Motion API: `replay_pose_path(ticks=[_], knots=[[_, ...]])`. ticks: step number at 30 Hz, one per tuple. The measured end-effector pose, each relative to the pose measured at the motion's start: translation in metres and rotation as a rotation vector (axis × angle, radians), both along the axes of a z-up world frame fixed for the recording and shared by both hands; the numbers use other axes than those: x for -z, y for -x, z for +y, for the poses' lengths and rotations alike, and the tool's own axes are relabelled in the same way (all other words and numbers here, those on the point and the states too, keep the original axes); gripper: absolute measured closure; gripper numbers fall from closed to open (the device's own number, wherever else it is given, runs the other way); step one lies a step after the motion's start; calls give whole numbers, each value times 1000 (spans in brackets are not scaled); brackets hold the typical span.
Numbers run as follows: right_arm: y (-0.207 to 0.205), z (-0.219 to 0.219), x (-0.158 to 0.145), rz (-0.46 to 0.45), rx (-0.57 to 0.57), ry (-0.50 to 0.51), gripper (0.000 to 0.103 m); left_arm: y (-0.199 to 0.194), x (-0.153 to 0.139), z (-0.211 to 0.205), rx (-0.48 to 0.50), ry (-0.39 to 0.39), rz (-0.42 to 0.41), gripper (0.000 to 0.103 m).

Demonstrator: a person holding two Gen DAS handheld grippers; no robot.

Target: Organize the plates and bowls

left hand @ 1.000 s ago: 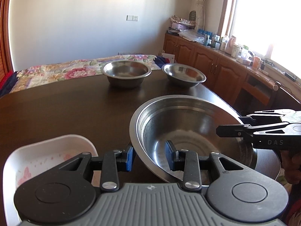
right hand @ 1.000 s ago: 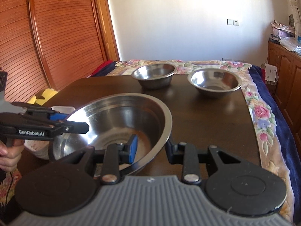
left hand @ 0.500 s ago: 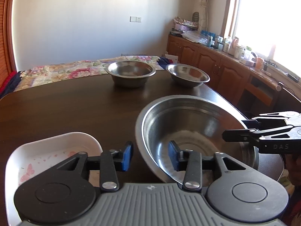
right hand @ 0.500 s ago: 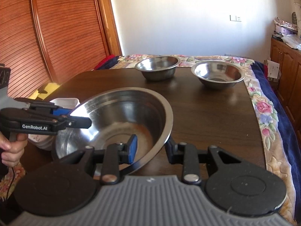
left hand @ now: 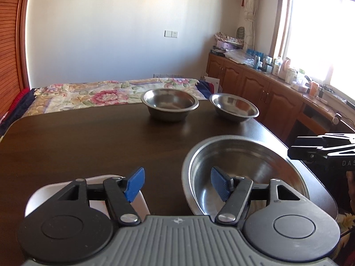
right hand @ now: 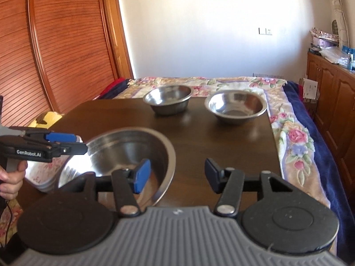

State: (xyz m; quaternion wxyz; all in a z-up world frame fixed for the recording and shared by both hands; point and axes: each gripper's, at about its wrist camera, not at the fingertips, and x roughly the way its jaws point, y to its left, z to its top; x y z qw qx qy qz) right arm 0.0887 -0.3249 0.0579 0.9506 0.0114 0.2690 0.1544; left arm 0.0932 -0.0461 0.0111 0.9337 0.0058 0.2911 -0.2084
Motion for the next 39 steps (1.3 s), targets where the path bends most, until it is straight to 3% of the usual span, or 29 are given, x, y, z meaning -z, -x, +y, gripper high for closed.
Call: replay_pose_path(ticks=[16,27,39], knots=[[-40,9,-32,-79,-48,44,24,-39,-22,-2,-26,-40,-51,34],[-97,15,-38,-50,-80,51,24,-84,-28,-13,-27,-84,-56,34],[-163,22,-21,29,-98,32,24,-139,-24,-25,-13,-104,-32,34]])
